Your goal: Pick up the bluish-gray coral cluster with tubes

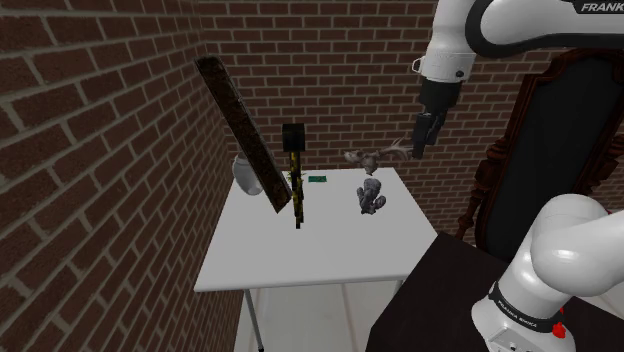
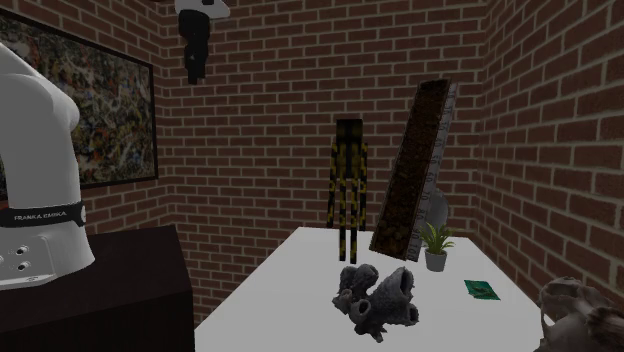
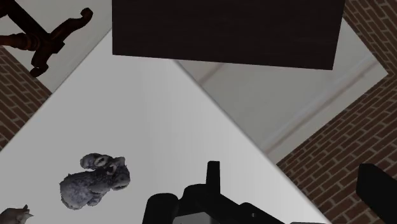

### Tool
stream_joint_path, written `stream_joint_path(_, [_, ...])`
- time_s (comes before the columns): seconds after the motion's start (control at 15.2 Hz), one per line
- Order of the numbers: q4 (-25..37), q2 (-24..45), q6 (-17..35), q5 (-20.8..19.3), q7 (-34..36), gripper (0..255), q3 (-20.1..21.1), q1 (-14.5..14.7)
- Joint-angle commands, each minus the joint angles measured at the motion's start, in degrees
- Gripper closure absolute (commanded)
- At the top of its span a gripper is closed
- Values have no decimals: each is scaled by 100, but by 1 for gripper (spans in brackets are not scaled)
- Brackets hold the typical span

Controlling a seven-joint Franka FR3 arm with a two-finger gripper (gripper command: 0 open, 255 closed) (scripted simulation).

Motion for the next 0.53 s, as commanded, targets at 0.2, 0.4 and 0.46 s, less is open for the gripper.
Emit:
stream_joint_path(0.2, [-81,470,488,-67,99,0,-31,-135])
stream_joint_path(0.4, [-102,983,959,-135,204,0,-68,-267])
stream_joint_path(0.46, [-95,1161,1110,-158,241,0,-81,-311])
